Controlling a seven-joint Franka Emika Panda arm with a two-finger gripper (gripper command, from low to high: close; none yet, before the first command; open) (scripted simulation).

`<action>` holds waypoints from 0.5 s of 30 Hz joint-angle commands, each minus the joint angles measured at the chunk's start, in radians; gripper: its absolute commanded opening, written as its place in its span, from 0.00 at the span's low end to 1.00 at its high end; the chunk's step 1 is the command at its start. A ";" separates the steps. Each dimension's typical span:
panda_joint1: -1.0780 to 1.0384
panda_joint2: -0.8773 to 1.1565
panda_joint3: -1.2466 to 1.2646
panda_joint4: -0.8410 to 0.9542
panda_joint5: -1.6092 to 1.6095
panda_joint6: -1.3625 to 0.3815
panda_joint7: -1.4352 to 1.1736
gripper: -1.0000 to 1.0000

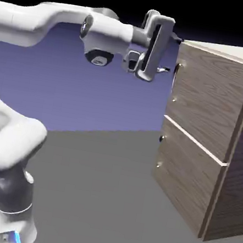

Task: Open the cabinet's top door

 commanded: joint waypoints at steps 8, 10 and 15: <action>-0.137 -0.071 0.161 0.086 0.348 0.003 0.168 0.50; -0.171 -0.089 0.201 0.108 0.435 0.004 0.209 0.50; -0.257 -0.133 0.302 0.162 0.653 0.006 0.314 0.50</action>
